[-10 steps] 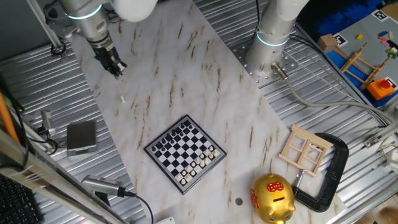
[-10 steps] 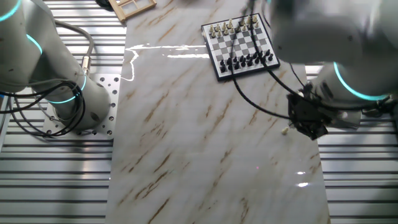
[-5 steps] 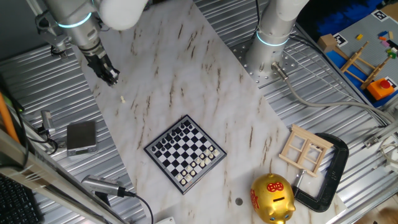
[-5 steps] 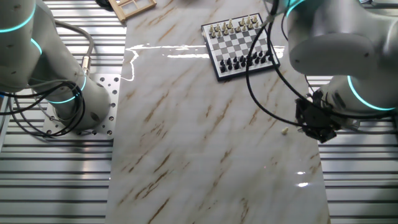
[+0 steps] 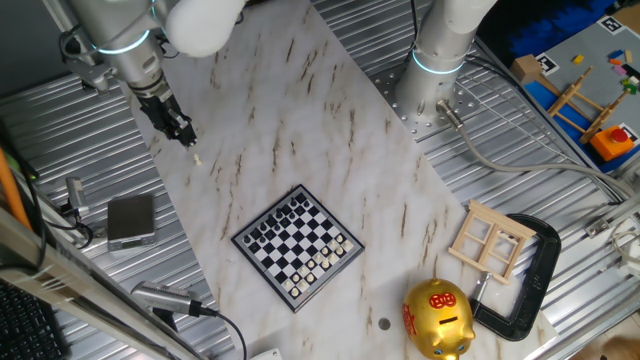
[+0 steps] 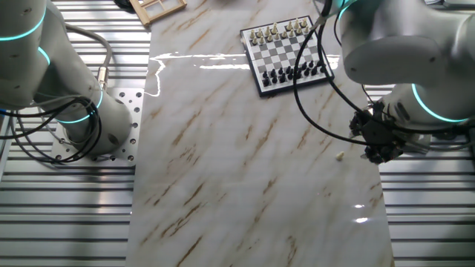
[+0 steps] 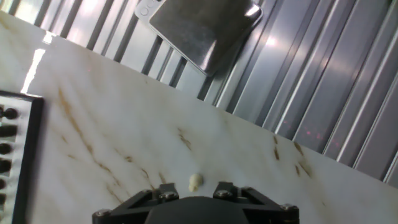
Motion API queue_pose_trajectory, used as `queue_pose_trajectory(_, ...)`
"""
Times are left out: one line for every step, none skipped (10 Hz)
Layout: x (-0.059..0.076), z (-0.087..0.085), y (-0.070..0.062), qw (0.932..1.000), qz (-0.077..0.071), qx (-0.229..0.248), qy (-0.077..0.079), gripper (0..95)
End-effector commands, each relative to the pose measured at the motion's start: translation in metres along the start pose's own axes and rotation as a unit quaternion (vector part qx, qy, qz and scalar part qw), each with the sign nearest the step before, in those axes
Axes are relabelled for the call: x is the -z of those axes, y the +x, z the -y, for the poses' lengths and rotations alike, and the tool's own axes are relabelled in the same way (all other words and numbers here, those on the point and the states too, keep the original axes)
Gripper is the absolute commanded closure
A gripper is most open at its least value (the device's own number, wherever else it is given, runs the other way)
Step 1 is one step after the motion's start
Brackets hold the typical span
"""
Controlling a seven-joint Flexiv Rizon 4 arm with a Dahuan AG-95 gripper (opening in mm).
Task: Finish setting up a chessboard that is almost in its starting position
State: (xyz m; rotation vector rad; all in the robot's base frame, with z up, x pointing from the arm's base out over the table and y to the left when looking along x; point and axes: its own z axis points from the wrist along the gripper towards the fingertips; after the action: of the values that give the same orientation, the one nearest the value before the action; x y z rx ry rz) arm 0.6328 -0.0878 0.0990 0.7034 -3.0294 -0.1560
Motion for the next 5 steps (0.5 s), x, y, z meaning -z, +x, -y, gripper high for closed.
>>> queue_pose_trajectory(-0.003, -0.001, 0.000, 1.0000, -0.001, 0.001, 0.000, 57.0)
queue_pose_trajectory(-0.006, -0.001, 0.000, 1.0000, -0.001, 0.001, 0.001, 57.0)
queue_pose_trajectory(-0.009, -0.001, -0.001, 1.0000, -0.001, 0.000, 0.002, 57.0)
queue_pose_trajectory(-0.012, -0.001, -0.001, 1.0000, -0.001, 0.001, 0.002, 57.0)
queue_pose_trajectory(-0.014, 0.000, -0.001, 1.0000, 0.000, 0.002, 0.003, 57.0)
